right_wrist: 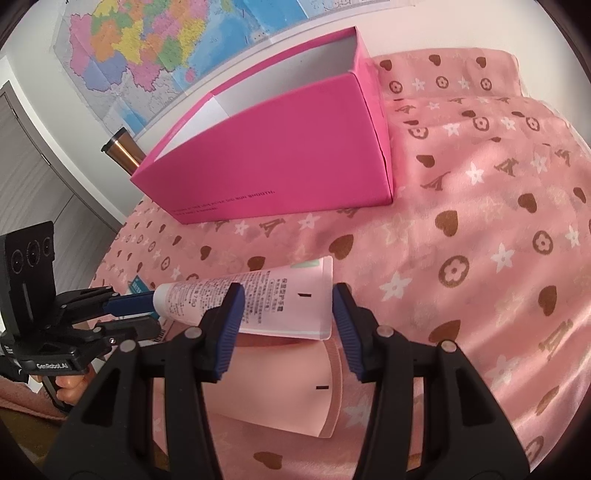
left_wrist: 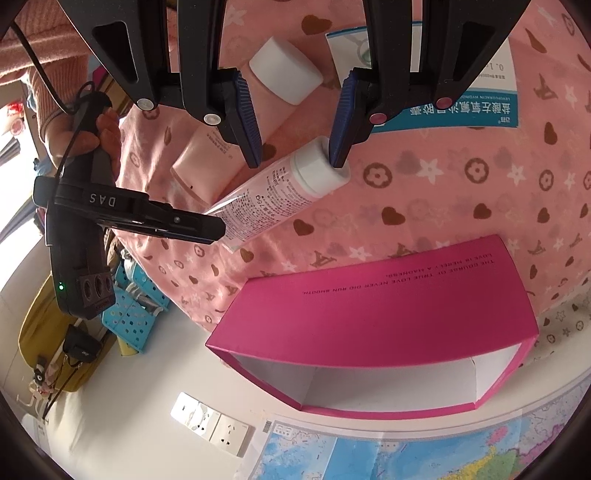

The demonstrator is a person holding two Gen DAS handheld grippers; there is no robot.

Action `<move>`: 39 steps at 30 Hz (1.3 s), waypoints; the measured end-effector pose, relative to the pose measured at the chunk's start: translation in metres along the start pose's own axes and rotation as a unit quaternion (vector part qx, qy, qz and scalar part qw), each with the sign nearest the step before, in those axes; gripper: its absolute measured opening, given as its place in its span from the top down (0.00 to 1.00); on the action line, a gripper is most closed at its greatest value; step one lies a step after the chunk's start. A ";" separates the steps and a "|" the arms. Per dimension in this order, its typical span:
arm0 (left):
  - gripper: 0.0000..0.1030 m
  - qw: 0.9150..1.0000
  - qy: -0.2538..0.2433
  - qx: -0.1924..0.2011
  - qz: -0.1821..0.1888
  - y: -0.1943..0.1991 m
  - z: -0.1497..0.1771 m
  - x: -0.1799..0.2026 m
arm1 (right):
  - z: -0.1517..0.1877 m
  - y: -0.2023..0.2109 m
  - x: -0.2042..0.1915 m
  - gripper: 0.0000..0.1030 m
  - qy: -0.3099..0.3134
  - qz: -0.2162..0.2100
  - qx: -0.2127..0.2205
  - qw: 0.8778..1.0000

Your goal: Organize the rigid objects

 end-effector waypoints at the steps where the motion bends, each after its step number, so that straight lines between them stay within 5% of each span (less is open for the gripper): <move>1: 0.64 1.000 0.000 0.001 -0.001 0.000 0.000 0.000 | 0.000 0.001 -0.001 0.50 0.001 0.001 0.001 1.000; 39: 0.64 0.996 -0.030 0.080 -0.025 0.047 -0.042 0.010 | -0.039 0.053 -0.027 0.49 0.049 0.008 0.074 0.996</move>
Point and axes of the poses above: each gripper's, at about its wrist camera, not at the fingertips, and y roughly against the way its jaws point, x to its right, z to its underside, the point moved 6 cm from there along -y, roughly the way its jaws point, and after that the axes turned 12 degrees about -x, right-handed, at the moved point
